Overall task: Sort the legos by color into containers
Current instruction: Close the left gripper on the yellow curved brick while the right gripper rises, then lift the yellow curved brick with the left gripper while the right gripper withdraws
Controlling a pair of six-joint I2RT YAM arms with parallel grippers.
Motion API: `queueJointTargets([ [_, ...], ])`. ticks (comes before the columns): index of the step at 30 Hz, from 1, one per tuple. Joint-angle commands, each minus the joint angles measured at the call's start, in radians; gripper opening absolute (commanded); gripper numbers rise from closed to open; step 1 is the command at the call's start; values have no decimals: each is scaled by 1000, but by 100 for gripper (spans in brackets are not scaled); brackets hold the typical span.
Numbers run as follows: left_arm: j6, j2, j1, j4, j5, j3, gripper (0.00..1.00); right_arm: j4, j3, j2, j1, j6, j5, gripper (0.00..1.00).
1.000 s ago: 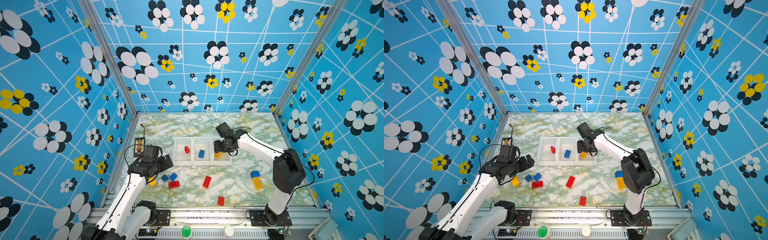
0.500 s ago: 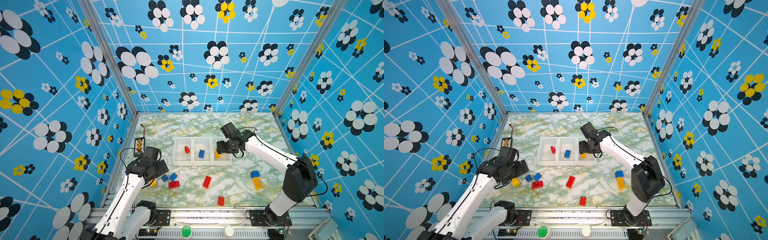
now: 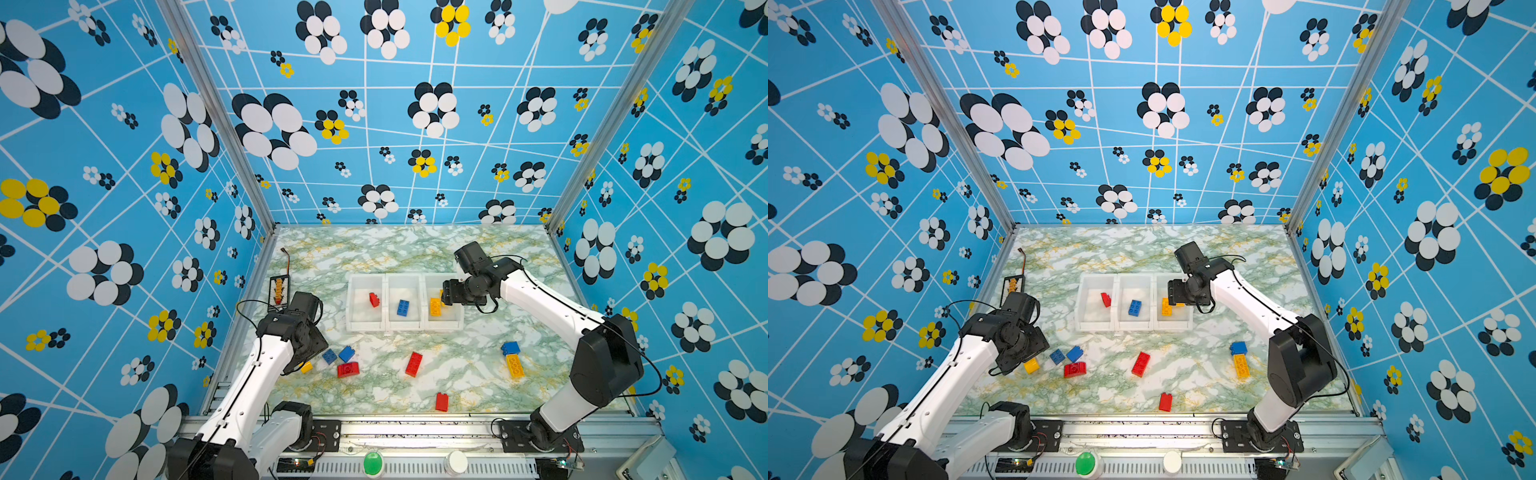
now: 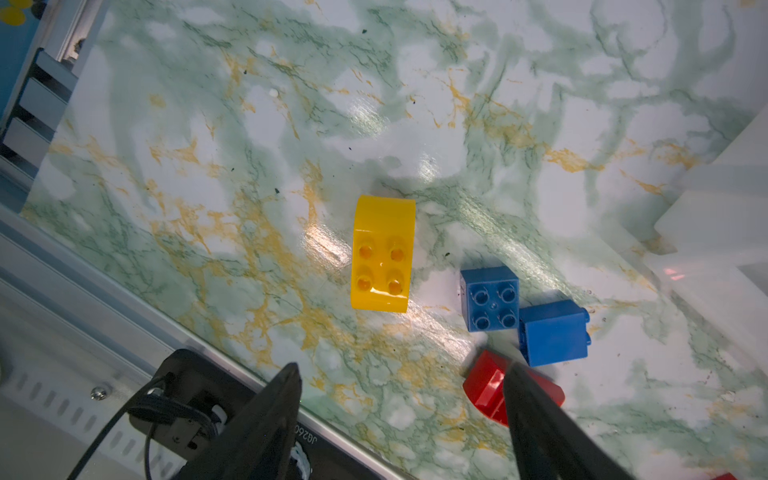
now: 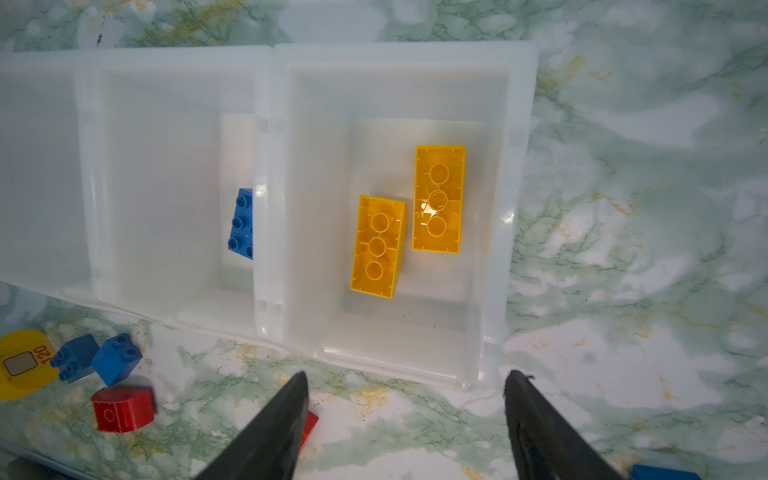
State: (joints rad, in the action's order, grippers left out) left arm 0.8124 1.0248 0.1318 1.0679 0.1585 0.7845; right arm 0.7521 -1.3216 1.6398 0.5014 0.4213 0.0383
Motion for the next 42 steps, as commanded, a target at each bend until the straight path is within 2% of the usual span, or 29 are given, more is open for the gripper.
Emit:
queueJointTargets([
  [1, 38, 20, -23, -20, 11, -47, 76, 26, -1, -19, -15, -28, 29, 76],
  [7, 50, 55, -45, -83, 4, -109, 69, 41, -15, -14, -31, -39, 36, 76],
  [15, 45, 114, -65, -151, -7, -149, 55, 65, -38, -7, -55, -63, 43, 76],
  [19, 45, 136, -66, -171, -10, -154, 44, 70, -46, -2, -66, -70, 46, 76],
  [22, 44, 145, -66, -173, -10, -152, 33, 72, -47, -2, -72, -73, 47, 76],
  [29, 47, 120, -66, -148, -5, -124, 17, 76, -40, -9, -84, -79, 54, 76],
  [42, 44, -1, -24, -80, -1, -19, 6, 67, 1, -36, -87, -53, 73, 75],
])
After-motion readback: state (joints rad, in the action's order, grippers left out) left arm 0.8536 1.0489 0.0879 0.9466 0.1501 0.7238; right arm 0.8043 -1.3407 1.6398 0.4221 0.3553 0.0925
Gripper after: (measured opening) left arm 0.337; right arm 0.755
